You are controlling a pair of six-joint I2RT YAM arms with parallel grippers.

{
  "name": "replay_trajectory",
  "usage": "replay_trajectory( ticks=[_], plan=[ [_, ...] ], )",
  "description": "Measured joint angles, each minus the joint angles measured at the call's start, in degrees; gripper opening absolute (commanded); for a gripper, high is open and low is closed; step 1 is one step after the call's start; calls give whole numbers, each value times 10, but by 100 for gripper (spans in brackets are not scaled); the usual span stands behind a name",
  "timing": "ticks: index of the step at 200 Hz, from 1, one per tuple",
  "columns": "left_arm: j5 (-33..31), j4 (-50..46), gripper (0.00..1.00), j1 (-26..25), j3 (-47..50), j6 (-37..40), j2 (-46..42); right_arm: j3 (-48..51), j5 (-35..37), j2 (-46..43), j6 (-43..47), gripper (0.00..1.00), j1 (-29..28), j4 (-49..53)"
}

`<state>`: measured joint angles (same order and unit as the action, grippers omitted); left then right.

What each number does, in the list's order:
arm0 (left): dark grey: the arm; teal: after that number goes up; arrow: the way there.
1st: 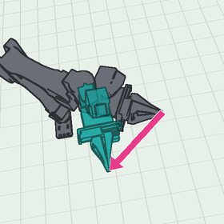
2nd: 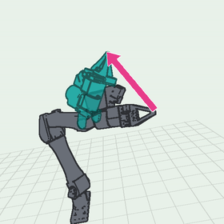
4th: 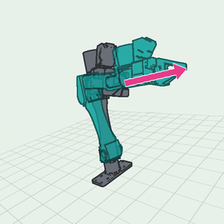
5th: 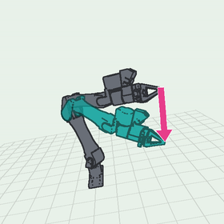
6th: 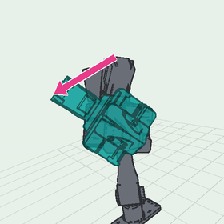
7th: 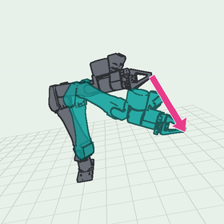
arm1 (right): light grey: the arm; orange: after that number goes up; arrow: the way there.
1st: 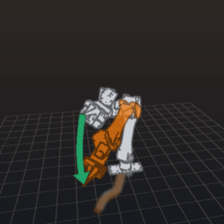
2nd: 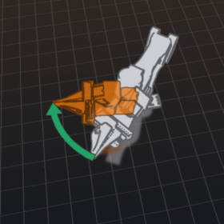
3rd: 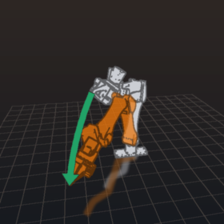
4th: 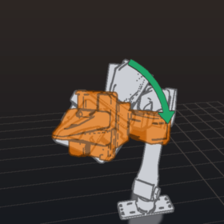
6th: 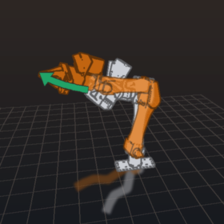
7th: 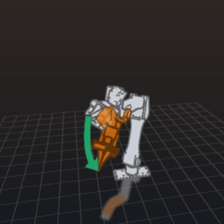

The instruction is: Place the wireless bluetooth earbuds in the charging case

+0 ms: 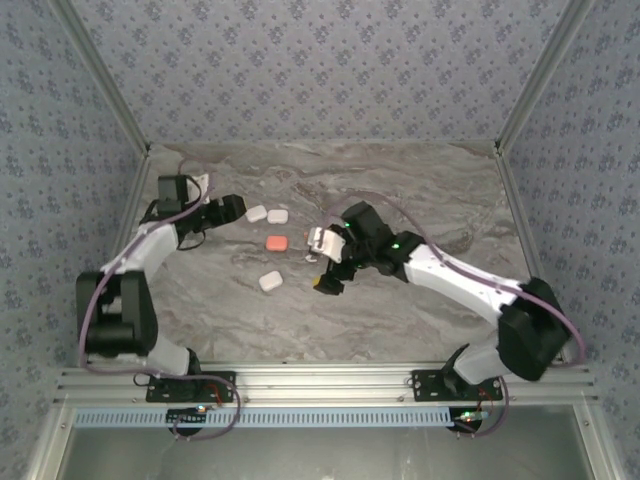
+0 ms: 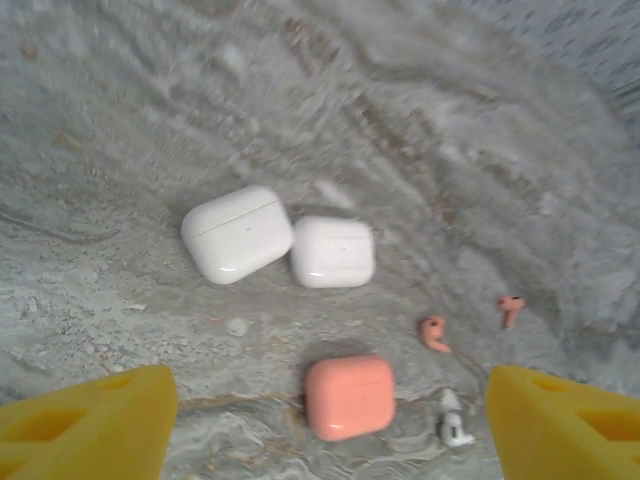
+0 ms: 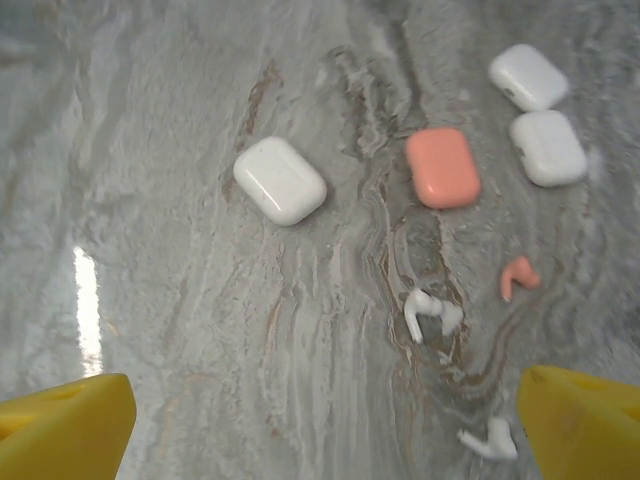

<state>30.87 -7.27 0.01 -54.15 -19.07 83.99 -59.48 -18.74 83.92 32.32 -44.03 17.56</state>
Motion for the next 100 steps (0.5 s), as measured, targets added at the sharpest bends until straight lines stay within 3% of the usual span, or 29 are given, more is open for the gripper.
replay_trajectory(
  ticks=[43,77,100],
  plan=[
    [-36,29,91,0,93,-39,-143,-126,4,167,133,100,-29,40],
    [-84,9,96,0,140,-64,-216,-190,4,251,198,100,-44,54],
    [-123,-4,99,0,161,-81,-258,-220,4,297,229,94,-52,61]
  ],
)
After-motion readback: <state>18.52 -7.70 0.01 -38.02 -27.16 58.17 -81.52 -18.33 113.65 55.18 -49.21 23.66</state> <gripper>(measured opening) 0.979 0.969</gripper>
